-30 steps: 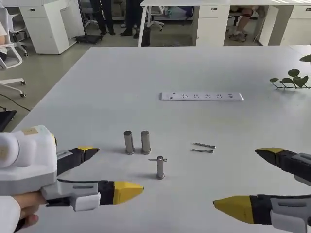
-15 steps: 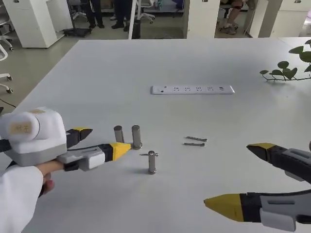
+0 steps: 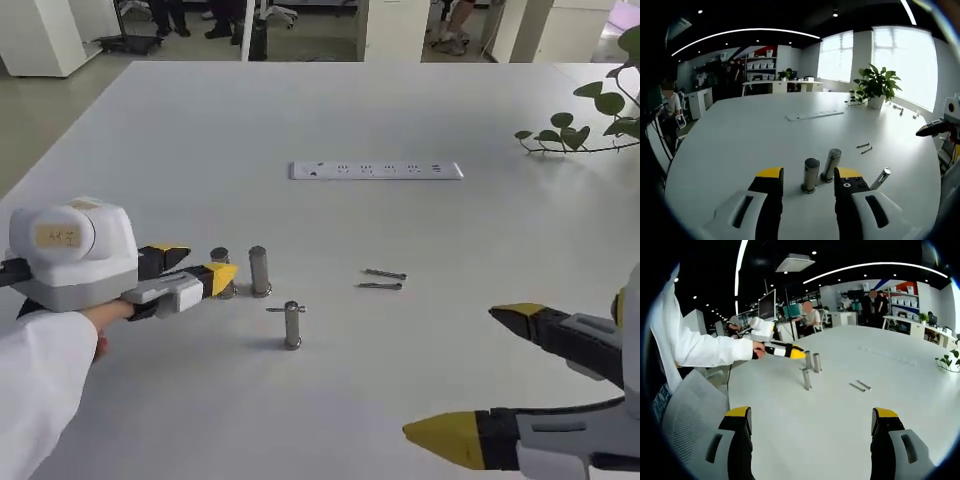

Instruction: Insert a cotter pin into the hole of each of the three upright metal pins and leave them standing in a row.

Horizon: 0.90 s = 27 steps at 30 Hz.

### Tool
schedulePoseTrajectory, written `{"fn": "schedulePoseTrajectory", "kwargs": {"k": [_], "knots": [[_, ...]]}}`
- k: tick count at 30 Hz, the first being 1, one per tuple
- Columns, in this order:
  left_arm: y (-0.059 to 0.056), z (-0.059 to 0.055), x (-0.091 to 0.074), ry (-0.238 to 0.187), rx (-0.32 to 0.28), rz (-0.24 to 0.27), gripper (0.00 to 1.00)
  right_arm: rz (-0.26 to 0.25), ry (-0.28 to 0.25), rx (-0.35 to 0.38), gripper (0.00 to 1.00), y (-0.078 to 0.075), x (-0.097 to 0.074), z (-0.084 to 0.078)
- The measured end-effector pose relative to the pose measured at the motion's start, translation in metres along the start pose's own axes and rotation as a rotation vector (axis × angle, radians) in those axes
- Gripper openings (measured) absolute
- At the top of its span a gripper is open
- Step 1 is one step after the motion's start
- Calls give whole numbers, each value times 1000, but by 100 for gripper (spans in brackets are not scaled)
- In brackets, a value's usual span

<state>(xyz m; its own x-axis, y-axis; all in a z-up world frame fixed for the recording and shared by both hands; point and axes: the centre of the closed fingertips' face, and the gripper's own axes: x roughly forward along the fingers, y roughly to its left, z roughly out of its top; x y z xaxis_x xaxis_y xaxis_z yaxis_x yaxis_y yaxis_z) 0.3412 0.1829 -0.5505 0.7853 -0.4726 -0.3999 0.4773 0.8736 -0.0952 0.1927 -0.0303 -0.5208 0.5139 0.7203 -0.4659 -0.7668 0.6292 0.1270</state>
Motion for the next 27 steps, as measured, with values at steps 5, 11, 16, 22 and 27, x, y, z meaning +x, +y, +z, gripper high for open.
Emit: {"fn": "schedulePoseTrajectory", "kwargs": {"k": [5, 11, 16, 22, 27], "knots": [[0, -14, 11, 63, -5, -29, 32, 5, 11, 12, 98, 1, 2, -5], [-2, -20, 19, 90, 17, -31, 25, 4, 15, 37, 98, -1, 3, -10], [0, -20, 24, 106, 26, -25, 18, 7, 22, 46, 98, -3, 4, -14], [-1, -21, 28, 100, 21, -25, 16, 4, 35, 28, 96, -2, 3, -17], [-3, -21, 29, 84, 53, -25, 12, -2, 42, 36, 96, -3, 5, -20]]}}
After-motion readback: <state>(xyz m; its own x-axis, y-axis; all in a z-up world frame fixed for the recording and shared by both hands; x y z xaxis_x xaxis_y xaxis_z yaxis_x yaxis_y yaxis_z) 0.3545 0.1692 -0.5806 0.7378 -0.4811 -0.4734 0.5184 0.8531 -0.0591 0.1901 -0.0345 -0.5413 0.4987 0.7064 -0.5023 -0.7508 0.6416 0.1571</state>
